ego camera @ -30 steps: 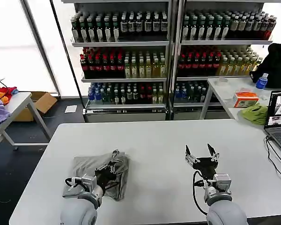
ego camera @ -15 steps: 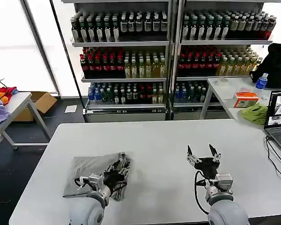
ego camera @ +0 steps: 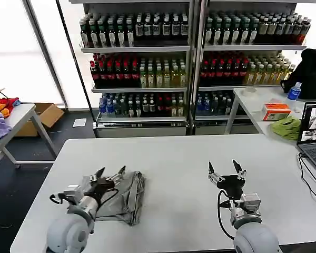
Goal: Fold and organize the clothes.
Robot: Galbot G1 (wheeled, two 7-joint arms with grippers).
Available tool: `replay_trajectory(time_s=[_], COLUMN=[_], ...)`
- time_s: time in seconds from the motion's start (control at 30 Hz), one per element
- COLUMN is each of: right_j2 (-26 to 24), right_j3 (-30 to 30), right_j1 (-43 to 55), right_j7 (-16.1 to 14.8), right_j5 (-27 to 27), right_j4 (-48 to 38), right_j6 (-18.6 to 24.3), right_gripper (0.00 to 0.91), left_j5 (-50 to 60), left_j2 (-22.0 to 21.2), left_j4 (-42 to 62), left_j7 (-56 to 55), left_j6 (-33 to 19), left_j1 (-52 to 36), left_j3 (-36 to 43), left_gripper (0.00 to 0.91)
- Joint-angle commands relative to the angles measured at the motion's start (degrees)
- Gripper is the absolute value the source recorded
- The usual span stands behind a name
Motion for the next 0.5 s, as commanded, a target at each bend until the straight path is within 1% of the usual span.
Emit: replay_trajectory(time_s=[0.03,0.23,0.5], right_j2=[-0.60,-1.56,-2.80], right_j3=[-0.34,0.02,0.00], right_j1=[0.49,0.81,1.24], right_j7=[0.03,0.02,-0.02], right_j5=[0.35,1.34,1.97], right_j4=[0.10,-0.07,-0.40], right_j6=[-0.13,-0.07,-0.09], right_gripper=[0.907,0.907,0.907], left_j5=[3.66,4.92,4.10], left_j2=[4.00,3.91,0.78], left_j4=[2.00,3.19,4.14], left_j7=[-1.55,-1.02,-0.03], left_j6=[0.67,0.75,0.77], left_j1=[4.74,6.59,7.47], left_j3=[-10.68,-11.75,-9.69], left_gripper=[0.907,0.907,0.907])
